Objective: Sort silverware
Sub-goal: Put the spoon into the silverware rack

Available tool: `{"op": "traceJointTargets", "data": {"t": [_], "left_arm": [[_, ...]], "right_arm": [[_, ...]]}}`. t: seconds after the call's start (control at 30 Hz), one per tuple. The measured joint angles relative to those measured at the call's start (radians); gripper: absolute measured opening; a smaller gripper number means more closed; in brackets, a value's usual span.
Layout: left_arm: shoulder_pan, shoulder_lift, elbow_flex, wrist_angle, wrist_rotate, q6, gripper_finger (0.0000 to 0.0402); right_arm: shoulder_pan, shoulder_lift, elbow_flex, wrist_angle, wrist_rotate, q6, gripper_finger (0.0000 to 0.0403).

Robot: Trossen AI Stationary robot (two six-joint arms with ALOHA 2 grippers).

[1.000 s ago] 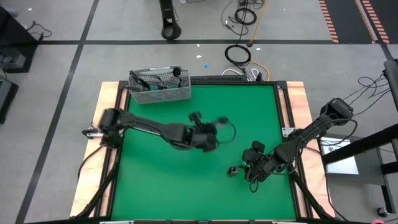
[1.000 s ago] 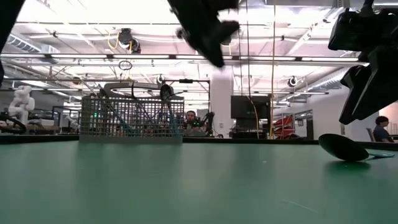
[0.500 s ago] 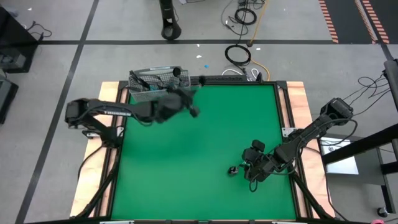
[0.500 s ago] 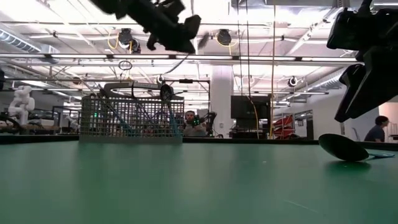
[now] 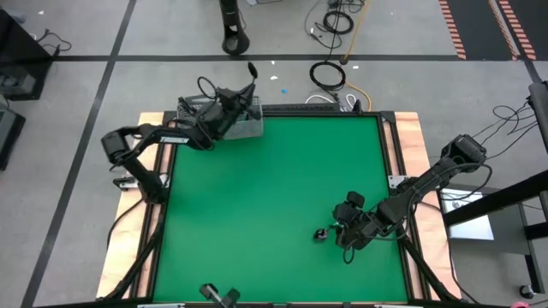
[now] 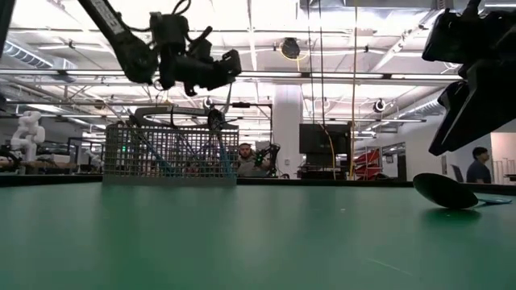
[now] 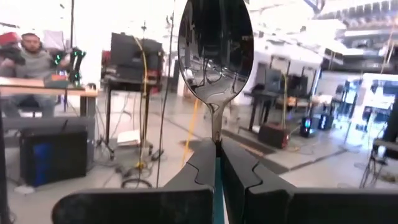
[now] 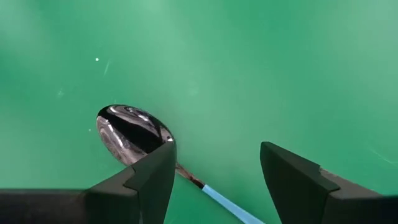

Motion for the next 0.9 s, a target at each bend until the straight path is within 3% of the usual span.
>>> {"op": "traceJointTargets", "data": {"t": [0.3,0.9], "left_arm": [[0.050,0.110,0.000,0.085,0.012,-0.005,0.0004],[0.039,0.115,0.000,0.043,0.043,0.001,0.0019]], "right_arm": [[0.000,0.000,0.000,0.000,0.010,-0.009,0.0224],[0.000,0.000,0.000,-0.001,0.057,-0.006,0.0224]]}}
